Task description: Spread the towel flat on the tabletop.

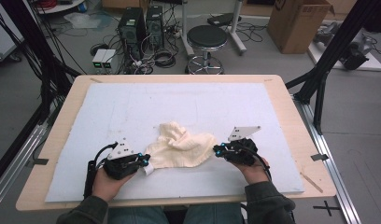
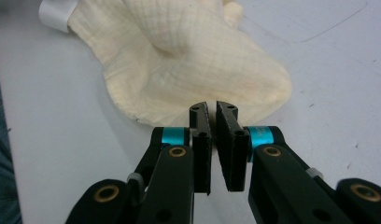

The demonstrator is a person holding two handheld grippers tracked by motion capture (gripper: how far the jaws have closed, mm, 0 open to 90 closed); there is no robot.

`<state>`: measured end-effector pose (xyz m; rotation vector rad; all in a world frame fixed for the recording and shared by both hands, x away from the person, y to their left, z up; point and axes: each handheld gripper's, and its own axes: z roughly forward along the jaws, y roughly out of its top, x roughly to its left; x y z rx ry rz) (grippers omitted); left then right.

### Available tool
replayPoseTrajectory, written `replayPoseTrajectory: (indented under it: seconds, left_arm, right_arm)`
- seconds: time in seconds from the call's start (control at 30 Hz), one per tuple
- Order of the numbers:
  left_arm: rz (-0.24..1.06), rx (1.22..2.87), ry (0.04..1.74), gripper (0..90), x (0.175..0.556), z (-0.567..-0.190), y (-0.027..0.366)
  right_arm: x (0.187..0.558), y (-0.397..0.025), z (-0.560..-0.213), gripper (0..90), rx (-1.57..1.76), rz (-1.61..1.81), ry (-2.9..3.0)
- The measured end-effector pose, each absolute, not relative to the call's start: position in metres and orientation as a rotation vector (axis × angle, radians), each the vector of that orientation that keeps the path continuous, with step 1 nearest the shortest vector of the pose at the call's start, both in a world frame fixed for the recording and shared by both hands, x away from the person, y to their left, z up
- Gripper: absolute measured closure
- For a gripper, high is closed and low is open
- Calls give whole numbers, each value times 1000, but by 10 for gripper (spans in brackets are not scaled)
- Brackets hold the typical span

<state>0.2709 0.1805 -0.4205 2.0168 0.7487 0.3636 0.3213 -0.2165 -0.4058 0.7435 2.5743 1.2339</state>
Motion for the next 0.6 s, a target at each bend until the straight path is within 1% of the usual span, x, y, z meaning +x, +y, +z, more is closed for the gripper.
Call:
replayPoseTrajectory:
  seconds: [0.2,0.27,0.43,0.53,0.6]
  left_arm:
    - [358,2002,727,886,259,-415,186]
    - [361,1996,724,886,254,-414,186]
    - [377,2011,692,886,238,-410,187]
    - [376,2025,672,886,228,-409,186]
    - [377,2039,667,886,222,-410,186]
  right_arm:
    - [301,-217,-400,846,682,1241,2581]
    - [299,-218,-400,846,671,1238,2579]
    - [283,-223,-403,846,670,1230,2599]
    - [268,-226,-404,845,645,1230,2625]
    - [266,-227,-405,845,636,1235,2628]
